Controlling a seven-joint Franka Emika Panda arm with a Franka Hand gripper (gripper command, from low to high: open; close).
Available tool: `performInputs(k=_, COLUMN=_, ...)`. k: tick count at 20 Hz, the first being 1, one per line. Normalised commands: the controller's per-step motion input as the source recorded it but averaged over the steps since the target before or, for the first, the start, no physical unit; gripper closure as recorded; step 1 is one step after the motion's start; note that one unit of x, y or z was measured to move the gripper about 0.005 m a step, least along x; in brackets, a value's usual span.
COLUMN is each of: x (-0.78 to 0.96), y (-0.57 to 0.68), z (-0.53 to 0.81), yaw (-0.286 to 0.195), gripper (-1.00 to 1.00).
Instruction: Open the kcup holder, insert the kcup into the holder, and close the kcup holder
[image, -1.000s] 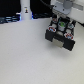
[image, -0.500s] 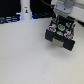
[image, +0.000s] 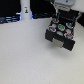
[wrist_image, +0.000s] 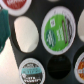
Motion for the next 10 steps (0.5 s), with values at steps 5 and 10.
performInputs(k=5, x=0.53, y=-0.53, z=0.12, yaw=0.043, gripper=-1.00)
performInputs(k=10, x=0.60, y=-0.45, z=0.05, yaw=0.036, gripper=-1.00)
